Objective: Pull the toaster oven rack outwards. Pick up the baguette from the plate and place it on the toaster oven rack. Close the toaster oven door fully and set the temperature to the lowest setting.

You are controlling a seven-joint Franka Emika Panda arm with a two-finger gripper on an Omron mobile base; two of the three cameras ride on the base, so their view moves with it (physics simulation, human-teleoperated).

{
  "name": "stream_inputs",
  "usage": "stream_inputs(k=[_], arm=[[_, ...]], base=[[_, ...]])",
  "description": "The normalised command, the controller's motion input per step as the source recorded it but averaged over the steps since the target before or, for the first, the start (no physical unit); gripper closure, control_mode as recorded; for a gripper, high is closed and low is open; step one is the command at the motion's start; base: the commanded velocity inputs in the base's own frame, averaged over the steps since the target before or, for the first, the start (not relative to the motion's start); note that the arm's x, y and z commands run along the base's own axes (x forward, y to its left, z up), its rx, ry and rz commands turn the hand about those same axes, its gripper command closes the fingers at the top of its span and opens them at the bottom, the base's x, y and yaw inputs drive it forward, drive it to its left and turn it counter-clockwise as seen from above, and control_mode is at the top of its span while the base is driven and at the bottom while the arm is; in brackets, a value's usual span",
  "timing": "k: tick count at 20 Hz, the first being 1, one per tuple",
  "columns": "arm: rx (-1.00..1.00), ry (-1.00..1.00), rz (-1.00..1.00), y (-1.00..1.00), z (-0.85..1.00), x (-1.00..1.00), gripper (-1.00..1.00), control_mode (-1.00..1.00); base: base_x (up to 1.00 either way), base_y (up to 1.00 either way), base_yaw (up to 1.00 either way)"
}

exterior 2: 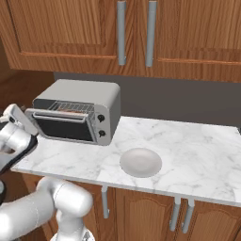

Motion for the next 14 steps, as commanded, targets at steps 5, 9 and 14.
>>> stream_inputs(k=[5, 9, 14], arm=[[0.00, 0.00, 0.00, 0.02, 0.00, 0.48, -1.00, -1.00], [0.00, 0.00, 0.00, 0.04, 0.00, 0.35, -1.00, -1.00], [0.00, 0.00, 0.00, 0.04, 0.06, 0.30, -1.00, -1.00]], base=[[0.00, 0.00, 0.00], [0.00, 0.00, 0.00], [0.00, 0.00, 0.00]])
